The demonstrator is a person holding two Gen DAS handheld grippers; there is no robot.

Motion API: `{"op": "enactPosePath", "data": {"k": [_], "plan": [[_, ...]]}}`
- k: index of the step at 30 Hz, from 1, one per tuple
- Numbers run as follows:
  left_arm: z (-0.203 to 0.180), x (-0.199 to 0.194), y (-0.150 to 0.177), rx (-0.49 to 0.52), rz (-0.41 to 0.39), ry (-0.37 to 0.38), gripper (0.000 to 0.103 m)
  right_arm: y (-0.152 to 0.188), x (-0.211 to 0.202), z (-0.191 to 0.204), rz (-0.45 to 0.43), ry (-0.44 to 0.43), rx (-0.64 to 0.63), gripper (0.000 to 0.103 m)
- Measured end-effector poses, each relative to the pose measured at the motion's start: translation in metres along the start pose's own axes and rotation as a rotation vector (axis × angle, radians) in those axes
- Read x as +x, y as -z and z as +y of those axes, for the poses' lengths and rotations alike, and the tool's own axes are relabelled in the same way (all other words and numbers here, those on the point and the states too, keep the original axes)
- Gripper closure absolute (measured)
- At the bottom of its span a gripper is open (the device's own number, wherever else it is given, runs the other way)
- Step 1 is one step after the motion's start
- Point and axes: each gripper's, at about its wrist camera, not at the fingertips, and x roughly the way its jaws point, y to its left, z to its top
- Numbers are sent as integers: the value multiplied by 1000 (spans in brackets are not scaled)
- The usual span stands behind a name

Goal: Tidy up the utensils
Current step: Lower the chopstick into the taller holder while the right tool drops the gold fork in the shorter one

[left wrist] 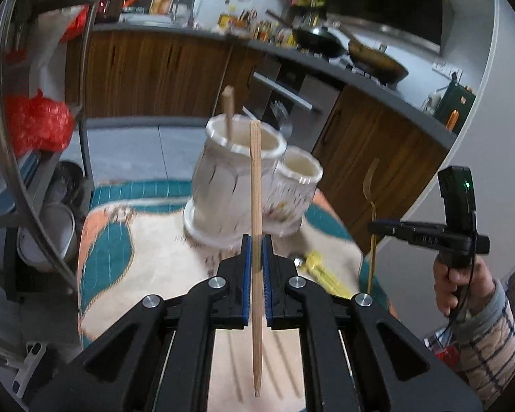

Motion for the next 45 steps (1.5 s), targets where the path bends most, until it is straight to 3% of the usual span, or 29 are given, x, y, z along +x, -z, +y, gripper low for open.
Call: {"op": "enactPosePath", "data": {"k": [16,20,27,38,45], "plan": [[-42,3,-79,54,-309,-13,97,-56,-34,50,-194,-18,-103,96],[-48,13,-97,65,-368,-36,97,-75,-33,58,-226,-38,-113,96],[-57,28,-118,125,-448,-151,97,-104,-30,63,-294,-66,-121,96],[-50,64,-120,151,-493,-229,97,-136,-6,68,-401,-28,-124,96],[-49,86,-95,177,-471,-254,97,-126,31,63,-375,41,-132,96]]}}
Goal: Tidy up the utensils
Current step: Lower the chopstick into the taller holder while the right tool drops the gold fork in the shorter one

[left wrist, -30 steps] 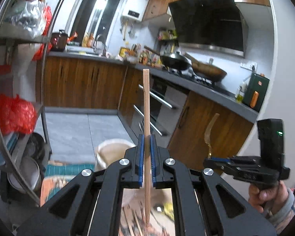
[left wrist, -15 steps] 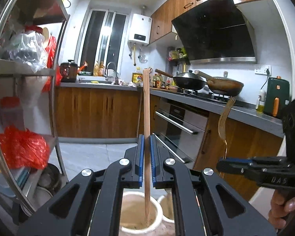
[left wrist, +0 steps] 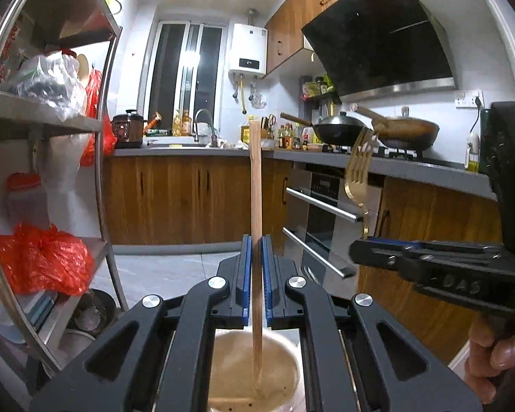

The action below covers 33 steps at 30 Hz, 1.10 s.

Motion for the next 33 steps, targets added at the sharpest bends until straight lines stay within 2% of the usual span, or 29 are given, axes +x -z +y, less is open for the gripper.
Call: {"op": "enactPosePath", "data": {"k": [4,11,23,24,27,29,31,33], "plan": [[-4,-6,14,36,-19,10,97,22,15,0,41,16,-24,96],[-14,-11,18,81,-33,6,97,44,27,1,103,25,-39,96],[-9,-13,12,75,-25,-19,95,45,36,1,165,29,-23,96],[-9,-14,11,74,-25,-21,92,44,37,1,171,32,-23,96],[-11,-20,8,76,-45,-27,71,42,39,1,183,36,-22,95],[-10,-24,4,80,-58,-28,64,41,39,1,188,35,-23,93],[-10,-28,0,79,-61,-24,58,41,37,1,187,34,-28,82],[-10,-34,-5,74,-66,-20,54,41,31,2,178,33,-32,77]]}}
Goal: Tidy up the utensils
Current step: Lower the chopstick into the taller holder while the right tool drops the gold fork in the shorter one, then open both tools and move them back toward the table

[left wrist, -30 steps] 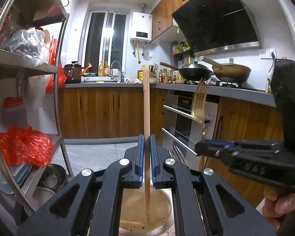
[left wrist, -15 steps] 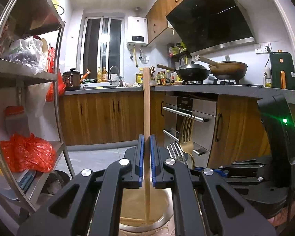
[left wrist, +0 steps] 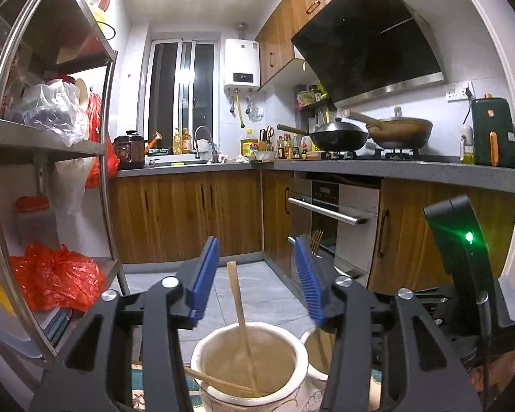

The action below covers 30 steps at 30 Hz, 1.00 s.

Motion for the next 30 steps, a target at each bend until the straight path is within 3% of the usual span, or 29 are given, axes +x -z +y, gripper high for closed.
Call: {"op": "enactPosePath", "data": {"k": [3,7,13,21,30], "plan": [[0,-8,-7,-5,15,9,48,1,-10,2,-6,1,-12,77],[2,-25,-13,-29,55,7,43,7,-28,5,-17,9,-26,67],[10,-57,-1,-64,153,-4,43,29,-57,0,-19,5,3,67],[33,-94,44,-147,304,6,43,76,-83,-1,27,-5,42,67],[45,-98,99,-200,450,34,44,130,-81,2,128,16,42,67]]}}
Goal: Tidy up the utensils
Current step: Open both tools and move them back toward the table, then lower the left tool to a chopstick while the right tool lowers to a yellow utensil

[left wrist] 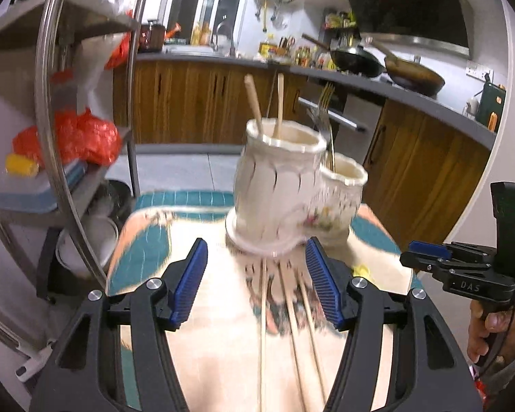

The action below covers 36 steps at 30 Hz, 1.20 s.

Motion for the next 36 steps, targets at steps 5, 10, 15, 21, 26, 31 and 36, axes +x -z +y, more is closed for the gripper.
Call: {"op": "enactPosePath", "data": {"k": [5,10,15,21,26,31,36], "plan": [[3,12,16,16,66,4,49,21,9,-10,50,12,23,67],[3,23,27,39,124,4,57,35,19,-25,96,7,49,71],[2,34,32,54,172,16,60,41,26,-34,134,-8,72,76],[1,42,40,72,211,21,60,37,28,-26,157,-43,54,76],[-2,52,43,104,252,18,61,27,41,-14,194,-39,10,80],[-4,66,48,136,313,13,64,20,51,-8,236,-20,-30,86],[-5,75,50,183,354,-13,74,21,55,-4,277,-1,-74,91]]}}
